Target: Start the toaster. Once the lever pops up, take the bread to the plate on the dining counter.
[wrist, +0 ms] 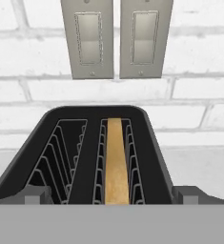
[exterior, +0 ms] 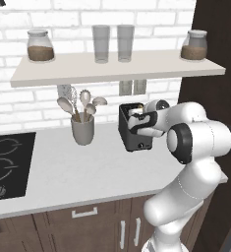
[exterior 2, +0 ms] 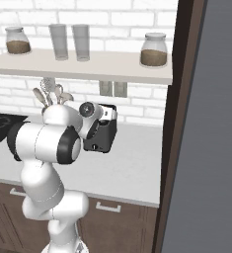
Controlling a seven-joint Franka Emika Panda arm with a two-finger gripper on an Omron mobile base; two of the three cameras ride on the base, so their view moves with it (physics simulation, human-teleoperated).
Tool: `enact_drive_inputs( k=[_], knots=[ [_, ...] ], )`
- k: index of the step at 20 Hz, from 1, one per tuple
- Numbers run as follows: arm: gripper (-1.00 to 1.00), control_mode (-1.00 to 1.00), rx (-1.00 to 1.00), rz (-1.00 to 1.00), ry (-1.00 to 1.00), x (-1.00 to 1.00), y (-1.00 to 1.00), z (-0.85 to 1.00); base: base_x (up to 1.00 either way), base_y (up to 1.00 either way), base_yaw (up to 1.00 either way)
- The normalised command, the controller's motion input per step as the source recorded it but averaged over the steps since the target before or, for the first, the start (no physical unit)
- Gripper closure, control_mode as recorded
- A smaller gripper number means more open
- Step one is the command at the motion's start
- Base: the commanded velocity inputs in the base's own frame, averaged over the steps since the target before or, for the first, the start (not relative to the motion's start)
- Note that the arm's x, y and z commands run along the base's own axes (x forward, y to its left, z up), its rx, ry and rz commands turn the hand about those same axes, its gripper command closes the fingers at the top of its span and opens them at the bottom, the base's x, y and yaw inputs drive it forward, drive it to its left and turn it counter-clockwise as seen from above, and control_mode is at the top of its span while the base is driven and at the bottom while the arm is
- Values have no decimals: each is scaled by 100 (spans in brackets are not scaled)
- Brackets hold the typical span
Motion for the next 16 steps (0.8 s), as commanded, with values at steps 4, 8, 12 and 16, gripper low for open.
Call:
enact_drive_inputs(
  k=[4,8,12,16],
  knots=[
    [-100,-100,0,0,0,0,0,0,0,0,0],
    [100,-100,0,0,0,0,0,0,0,0,0],
    [100,-100,0,0,0,0,0,0,0,0,0],
    [100,-100,0,0,0,0,0,0,0,0,0]
  ],
)
